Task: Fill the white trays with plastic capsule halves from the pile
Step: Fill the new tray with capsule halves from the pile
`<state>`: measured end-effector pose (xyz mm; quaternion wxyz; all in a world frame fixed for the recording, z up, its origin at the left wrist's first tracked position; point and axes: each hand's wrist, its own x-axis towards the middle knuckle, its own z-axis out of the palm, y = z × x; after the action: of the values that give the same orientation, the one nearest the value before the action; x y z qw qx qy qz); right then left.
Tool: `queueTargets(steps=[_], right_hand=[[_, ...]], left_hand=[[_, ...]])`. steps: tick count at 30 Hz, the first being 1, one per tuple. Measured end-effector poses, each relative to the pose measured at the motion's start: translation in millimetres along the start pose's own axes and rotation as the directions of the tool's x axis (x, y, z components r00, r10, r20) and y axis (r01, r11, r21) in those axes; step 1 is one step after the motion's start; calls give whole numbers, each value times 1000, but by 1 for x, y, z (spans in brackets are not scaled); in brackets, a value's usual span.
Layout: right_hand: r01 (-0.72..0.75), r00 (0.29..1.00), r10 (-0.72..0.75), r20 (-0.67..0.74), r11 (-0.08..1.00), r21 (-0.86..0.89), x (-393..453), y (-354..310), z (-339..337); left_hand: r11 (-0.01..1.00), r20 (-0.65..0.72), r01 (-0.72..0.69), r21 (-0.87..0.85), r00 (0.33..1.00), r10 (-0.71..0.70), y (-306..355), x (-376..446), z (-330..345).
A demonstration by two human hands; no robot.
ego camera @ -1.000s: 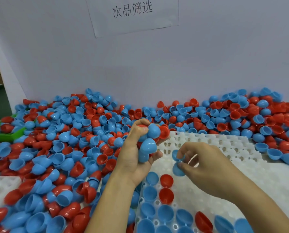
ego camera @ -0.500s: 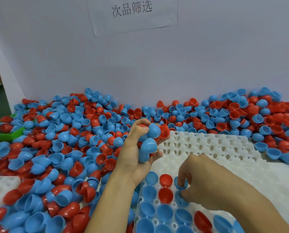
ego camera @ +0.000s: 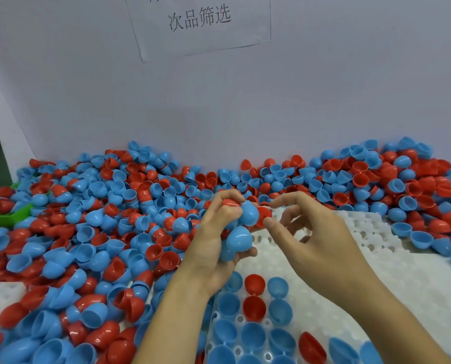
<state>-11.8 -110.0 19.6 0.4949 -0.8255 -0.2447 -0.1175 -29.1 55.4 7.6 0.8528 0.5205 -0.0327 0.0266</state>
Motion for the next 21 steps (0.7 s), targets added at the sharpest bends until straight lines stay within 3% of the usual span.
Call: queueTargets(steps=[9, 14, 21], right_hand=[[18, 1000, -15, -25, 995, 103, -1, -1, 3], [-43, 991, 58, -122, 992, 121, 2, 2, 7], [-49, 998, 53, -17, 986, 158, -1, -2, 14]], left_hand=[[996, 104, -40, 80, 994, 32, -3, 1, -3], [955, 61, -98, 281, 995, 84, -7, 3, 0], [906, 10, -171, 388, 983, 181, -9, 4, 1]])
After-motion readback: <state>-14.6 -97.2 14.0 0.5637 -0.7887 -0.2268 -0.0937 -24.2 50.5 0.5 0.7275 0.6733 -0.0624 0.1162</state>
